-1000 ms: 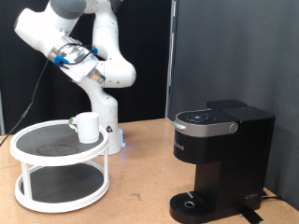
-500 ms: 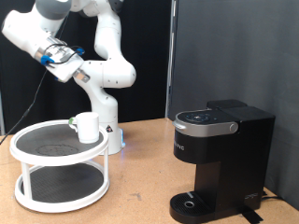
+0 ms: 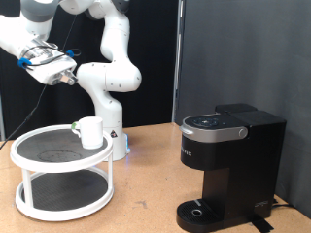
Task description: Make a cup of coffee with the keurig machine
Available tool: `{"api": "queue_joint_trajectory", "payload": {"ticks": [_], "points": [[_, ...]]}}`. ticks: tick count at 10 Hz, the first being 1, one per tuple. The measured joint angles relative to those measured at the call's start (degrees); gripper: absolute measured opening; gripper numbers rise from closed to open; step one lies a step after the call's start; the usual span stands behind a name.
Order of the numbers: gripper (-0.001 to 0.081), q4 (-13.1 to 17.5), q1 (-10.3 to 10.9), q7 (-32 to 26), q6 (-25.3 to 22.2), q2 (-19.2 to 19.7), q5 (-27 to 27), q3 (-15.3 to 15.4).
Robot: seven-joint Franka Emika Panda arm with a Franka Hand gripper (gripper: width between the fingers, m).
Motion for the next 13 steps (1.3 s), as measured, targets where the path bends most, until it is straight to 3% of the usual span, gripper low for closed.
{"api": "queue_joint_trajectory", "payload": {"ticks": [5, 6, 7, 8, 9, 10, 11, 12, 13], "points": [[0.0000, -5.1, 0.0, -5.1, 9.9, 3.8, -1.9, -0.2], [0.0116, -6.3, 0.1, -6.6, 11.8, 4.8, -1.5, -0.2], [0.0116, -7.4, 0.2, -8.1, 13.6, 5.8, -1.0, -0.2], [0.0290, -8.0, 0.4, -9.4, 14.7, 6.9, -0.4, -0.3], [0.0290, -8.3, 0.6, -10.5, 15.4, 7.8, 0.2, -0.3], [0.0492, -8.5, 0.7, -11.6, 16.0, 8.7, 0.7, -0.3], [0.0492, -8.7, 0.8, -12.6, 16.7, 9.6, 1.5, -0.3], [0.0651, -8.8, 1.0, -13.4, 17.5, 10.3, 2.3, -0.3], [0.0651, -8.9, 1.2, -14.1, 18.2, 11.1, 3.0, -0.3]]}}
